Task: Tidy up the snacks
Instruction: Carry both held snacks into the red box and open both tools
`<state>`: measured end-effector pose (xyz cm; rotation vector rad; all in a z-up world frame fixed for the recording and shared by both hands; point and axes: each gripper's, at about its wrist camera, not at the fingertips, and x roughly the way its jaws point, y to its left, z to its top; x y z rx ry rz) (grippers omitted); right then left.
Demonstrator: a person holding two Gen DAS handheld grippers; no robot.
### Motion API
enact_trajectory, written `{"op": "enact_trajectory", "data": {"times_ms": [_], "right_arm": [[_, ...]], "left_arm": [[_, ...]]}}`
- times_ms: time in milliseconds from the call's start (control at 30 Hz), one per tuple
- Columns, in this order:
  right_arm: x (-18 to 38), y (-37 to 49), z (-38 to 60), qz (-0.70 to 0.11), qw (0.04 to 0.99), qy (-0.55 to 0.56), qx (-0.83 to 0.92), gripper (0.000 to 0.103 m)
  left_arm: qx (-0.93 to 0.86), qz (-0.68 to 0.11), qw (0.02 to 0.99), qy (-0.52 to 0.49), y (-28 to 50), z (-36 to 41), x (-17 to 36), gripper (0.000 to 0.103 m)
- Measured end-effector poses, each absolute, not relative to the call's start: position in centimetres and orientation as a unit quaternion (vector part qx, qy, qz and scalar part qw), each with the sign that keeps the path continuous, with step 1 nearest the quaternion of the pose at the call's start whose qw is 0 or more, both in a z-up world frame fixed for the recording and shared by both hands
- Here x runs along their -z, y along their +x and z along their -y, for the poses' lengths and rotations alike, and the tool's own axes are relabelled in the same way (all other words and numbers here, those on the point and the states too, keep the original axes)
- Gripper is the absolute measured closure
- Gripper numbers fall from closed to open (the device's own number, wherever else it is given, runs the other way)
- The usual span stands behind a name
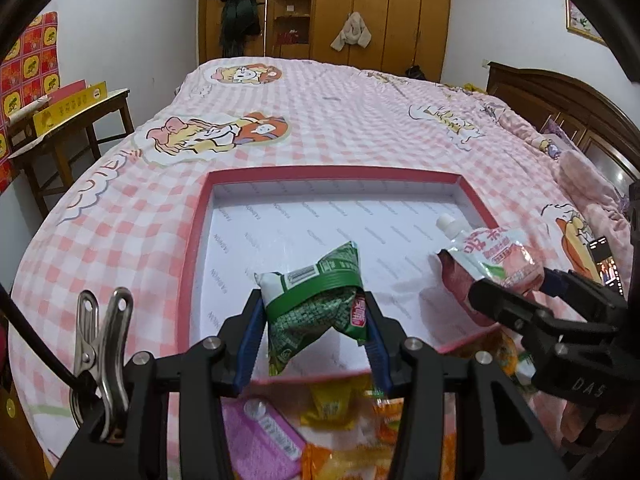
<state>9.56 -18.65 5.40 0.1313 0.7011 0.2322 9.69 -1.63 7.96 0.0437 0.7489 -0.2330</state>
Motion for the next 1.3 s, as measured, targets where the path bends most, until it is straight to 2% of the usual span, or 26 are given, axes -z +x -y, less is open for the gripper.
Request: {"op": "enact_trajectory", "data": {"times_ms": [433, 767, 967, 1300], "right_arm": [[-3.1, 11.9, 19.1, -0.37, 0.919, 0.08, -0.107, 0.028], [-3.2, 11.9, 19.2, -0.368, 0.921, 0.08, -0.1, 0.026], [-3.6, 11.3, 19.1, -0.36, 0.924, 0.08, -0.102, 0.013], [-4.6, 9.8, 19.3, -0.353, 0.926, 0.088, -0.106, 0.013]], "left_arm": [[0.102, -0.395, 0.913, 0.023, 12.8, 2.0, -5.3, 0.054], [0.101, -0.398, 0.912, 0.023, 13.2, 2.2, -4.9, 0.043], [0.106, -0.391, 0.914, 0.012, 12.2, 1.7, -6.0, 0.04], [0.111, -0.386, 0.916, 0.005, 10.2, 1.1, -7.6, 0.04]]}}
